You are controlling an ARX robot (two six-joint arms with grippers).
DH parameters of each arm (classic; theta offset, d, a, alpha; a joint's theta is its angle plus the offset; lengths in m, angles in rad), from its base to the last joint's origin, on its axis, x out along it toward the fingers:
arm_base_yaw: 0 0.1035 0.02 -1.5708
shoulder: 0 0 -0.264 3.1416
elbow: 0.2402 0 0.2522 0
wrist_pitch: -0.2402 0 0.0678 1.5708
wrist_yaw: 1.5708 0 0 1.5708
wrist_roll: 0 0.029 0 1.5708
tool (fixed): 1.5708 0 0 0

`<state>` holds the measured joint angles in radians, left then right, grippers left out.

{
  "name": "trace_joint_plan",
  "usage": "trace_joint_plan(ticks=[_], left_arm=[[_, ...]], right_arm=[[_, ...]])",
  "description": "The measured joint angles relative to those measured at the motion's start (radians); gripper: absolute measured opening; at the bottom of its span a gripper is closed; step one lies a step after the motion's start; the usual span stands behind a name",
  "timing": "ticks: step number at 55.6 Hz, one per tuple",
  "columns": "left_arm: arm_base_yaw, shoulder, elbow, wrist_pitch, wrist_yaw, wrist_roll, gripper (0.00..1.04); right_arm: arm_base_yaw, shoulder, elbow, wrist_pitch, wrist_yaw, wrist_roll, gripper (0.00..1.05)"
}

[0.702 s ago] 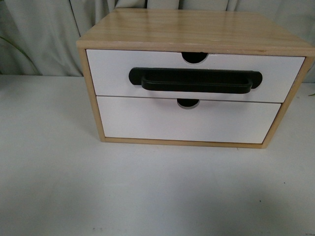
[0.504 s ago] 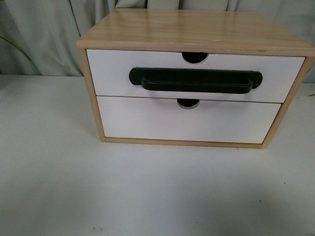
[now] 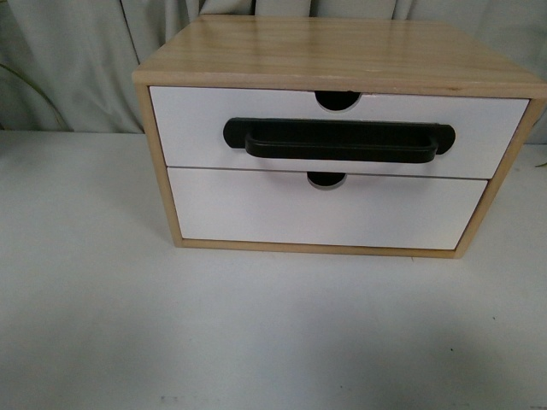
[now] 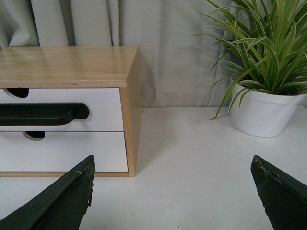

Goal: Pull drawer

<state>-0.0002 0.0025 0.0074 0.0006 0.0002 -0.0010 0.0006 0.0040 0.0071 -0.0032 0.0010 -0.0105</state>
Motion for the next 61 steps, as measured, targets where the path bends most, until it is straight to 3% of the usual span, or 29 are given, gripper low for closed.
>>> trace_joint_plan(ticks=[33, 38, 40, 49, 61], left_arm=[[0.000, 0.000, 0.000, 0.000, 0.000, 0.000, 0.98], [-0.009, 0.026, 0.001, 0.006, -0.029, -0.017, 0.98], [-0.008, 0.051, 0.001, 0.017, -0.015, -0.023, 0.98], [-0.012, 0.288, 0.045, 0.164, 0.167, 0.048, 0.98], [-0.013, 0.589, 0.188, 0.249, 0.457, 0.366, 0.98]], right_arm=[[0.000, 0.000, 0.000, 0.000, 0.000, 0.000, 0.96], [0.063, 0.058, 0.030, -0.066, 0.150, 0.013, 0.96], [0.083, 0.094, 0.045, -0.076, 0.164, 0.008, 0.96], [0.130, 0.296, 0.154, -0.092, 0.043, -0.095, 0.96], [0.095, 0.574, 0.335, -0.163, -0.147, -0.284, 0.96]])
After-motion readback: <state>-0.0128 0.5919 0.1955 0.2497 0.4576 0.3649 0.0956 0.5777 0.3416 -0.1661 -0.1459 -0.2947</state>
